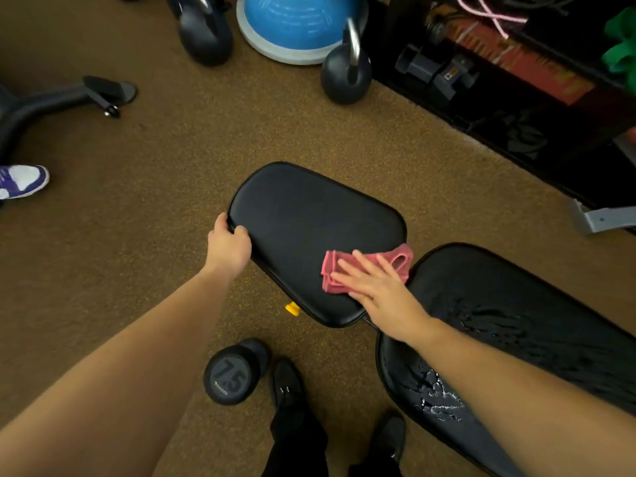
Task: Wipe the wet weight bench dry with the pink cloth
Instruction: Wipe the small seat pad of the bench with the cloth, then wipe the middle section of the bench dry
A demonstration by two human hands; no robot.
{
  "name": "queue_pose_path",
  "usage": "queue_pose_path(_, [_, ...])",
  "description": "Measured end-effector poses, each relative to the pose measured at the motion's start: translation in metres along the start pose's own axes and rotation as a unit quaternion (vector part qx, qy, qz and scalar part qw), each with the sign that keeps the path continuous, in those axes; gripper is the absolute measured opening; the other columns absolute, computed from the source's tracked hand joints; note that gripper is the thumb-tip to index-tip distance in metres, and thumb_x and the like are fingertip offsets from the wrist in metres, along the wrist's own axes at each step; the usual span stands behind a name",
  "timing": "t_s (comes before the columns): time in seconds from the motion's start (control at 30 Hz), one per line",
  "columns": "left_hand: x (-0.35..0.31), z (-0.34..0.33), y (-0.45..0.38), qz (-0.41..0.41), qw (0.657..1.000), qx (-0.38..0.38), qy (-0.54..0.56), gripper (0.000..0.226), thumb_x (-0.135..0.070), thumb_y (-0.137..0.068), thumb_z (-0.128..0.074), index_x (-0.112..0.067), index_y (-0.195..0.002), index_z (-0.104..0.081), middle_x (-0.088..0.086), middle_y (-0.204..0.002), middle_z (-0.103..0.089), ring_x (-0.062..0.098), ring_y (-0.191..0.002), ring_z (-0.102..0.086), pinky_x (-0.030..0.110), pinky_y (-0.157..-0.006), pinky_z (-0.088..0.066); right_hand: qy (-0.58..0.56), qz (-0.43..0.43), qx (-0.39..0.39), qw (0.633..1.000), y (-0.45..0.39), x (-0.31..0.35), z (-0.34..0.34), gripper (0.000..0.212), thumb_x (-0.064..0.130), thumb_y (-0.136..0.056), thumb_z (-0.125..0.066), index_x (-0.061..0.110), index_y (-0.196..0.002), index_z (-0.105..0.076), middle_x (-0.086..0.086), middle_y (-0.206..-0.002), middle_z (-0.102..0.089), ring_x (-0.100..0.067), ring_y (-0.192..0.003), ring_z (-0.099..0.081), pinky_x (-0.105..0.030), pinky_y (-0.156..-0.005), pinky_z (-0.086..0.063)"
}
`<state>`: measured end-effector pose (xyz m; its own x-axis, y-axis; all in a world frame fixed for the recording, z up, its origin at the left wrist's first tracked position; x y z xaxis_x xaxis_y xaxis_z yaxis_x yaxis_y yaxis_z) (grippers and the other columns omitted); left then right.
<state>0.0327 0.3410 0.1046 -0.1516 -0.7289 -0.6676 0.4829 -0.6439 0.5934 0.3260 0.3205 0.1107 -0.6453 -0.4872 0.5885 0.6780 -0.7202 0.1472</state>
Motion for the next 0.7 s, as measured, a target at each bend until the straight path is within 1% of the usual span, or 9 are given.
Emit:
queue_pose_path(0.13, [-0.009, -0.001, 0.001, -0.005, 0.999, -0.007, -0.033, 0.06, -0.029, -0.103, -0.037, -0.019, -0.16, -0.019, 0.008, -0.162, -0.021, 0.032, -0.142, -0.036, 0.04, -0.113, -0.032, -0.023, 0.016, 0.027, 0.999, 0.01, 0.039, -0.022, 0.046, 0.022, -0.105, -0.049, 0.037, -0.149, -0.046, 0.018, -0.159, -0.031, -0.003, -0.154, -0.003, -0.03, -0.123, 0.012])
queue_pose_path(0.2, [-0.016, 0.0, 0.005, -0.009, 0.999, -0.01, -0.05, 0.059, -0.029, -0.104, -0.036, -0.02, -0.16, -0.018, 0.007, -0.163, -0.015, 0.033, -0.142, -0.034, 0.041, -0.113, -0.031, -0.04, 0.016, 0.033, 0.999, 0.013, 0.052, -0.032, 0.044, 0.024, -0.105, -0.048, 0.036, -0.147, -0.049, 0.019, -0.158, -0.032, 0.001, -0.153, -0.001, -0.028, -0.122, 0.014])
queue_pose_path(0.27, [-0.024, 0.005, 0.012, -0.028, 0.997, -0.03, -0.069, 0.059, -0.03, -0.103, -0.037, -0.019, -0.159, -0.021, 0.007, -0.162, -0.015, 0.034, -0.142, -0.033, 0.042, -0.114, -0.029, -0.077, 0.012, 0.043, 0.996, 0.014, 0.058, -0.037, 0.04, 0.023, -0.105, -0.049, 0.035, -0.143, -0.055, 0.019, -0.156, -0.038, 0.004, -0.152, -0.003, -0.024, -0.121, 0.014])
queue_pose_path(0.37, [-0.036, 0.01, 0.029, -0.113, 0.984, -0.068, -0.12, 0.056, -0.031, -0.101, -0.043, -0.017, -0.154, -0.033, 0.009, -0.157, -0.027, 0.031, -0.141, -0.034, 0.042, -0.117, -0.029, -0.19, -0.022, 0.032, 0.981, 0.013, 0.061, -0.028, 0.036, 0.015, -0.105, -0.049, 0.028, -0.137, -0.062, 0.021, -0.147, -0.047, 0.019, -0.142, -0.016, -0.015, -0.119, 0.005])
queue_pose_path(0.43, [-0.044, 0.001, 0.046, -0.178, 0.973, -0.069, -0.131, 0.05, -0.027, -0.1, -0.046, -0.017, -0.149, -0.042, 0.005, -0.153, -0.036, 0.021, -0.138, -0.038, 0.032, -0.114, -0.029, -0.266, -0.083, -0.013, 0.96, 0.015, 0.057, -0.011, 0.034, 0.011, -0.105, -0.05, 0.023, -0.132, -0.066, 0.022, -0.137, -0.055, 0.029, -0.126, -0.031, -0.011, -0.118, -0.013])
queue_pose_path(0.5, [-0.05, -0.016, 0.066, -0.218, 0.968, -0.039, -0.118, 0.045, -0.024, -0.101, -0.049, -0.019, -0.145, -0.049, 0.001, -0.148, -0.044, 0.011, -0.132, -0.044, 0.025, -0.11, -0.029, -0.299, -0.123, -0.093, 0.942, 0.019, 0.05, 0.017, 0.03, 0.009, -0.103, -0.053, 0.018, -0.126, -0.07, 0.012, -0.125, -0.065, 0.018, -0.116, -0.05, -0.014, -0.11, -0.033])
queue_pose_path(0.57, [-0.053, -0.039, 0.085, -0.236, 0.969, 0.013, -0.078, 0.038, -0.025, -0.101, -0.052, -0.022, -0.139, -0.055, -0.004, -0.14, -0.054, 0.01, -0.128, -0.051, 0.027, -0.111, -0.035, -0.316, -0.157, -0.159, 0.922, 0.027, 0.041, 0.046, 0.027, 0.012, -0.103, -0.054, 0.02, -0.124, -0.07, 0.006, -0.119, -0.064, 0.011, -0.112, -0.055, -0.016, -0.104, -0.04])
queue_pose_path(0.63, [-0.052, -0.067, 0.11, -0.198, 0.974, 0.106, -0.011, 0.032, -0.034, -0.104, -0.049, -0.027, -0.134, -0.059, -0.01, -0.13, -0.062, 0.009, -0.122, -0.057, 0.033, -0.111, -0.041, -0.376, -0.197, -0.198, 0.883, 0.038, 0.032, 0.071, 0.025, 0.019, -0.105, -0.053, 0.025, -0.123, -0.068, 0.01, -0.119, -0.066, 0.006, -0.11, -0.06, -0.021, -0.099, -0.048])
queue_pose_path(0.7, [-0.051, -0.104, 0.145, -0.122, 0.959, 0.242, 0.079, 0.042, -0.054, -0.103, -0.039, -0.032, -0.134, -0.056, -0.008, -0.13, -0.064, 0.013, -0.12, -0.061, 0.04, -0.107, -0.046, -0.456, -0.22, -0.233, 0.83, 0.053, 0.023, 0.093, 0.021, 0.023, -0.106, -0.052, 0.031, -0.118, -0.067, 0.016, -0.112, -0.07, 0.005, -0.102, -0.066, -0.018, -0.084, -0.054])
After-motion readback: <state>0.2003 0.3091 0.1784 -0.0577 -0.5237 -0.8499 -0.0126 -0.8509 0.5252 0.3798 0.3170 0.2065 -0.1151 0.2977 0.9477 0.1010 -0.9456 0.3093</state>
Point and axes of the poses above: each hand's wrist, its own y-axis away from the middle knuckle, its own z-axis out of the back of the hand, x = y × z, the point moved 7 cm from there along -y, towards the middle knuckle
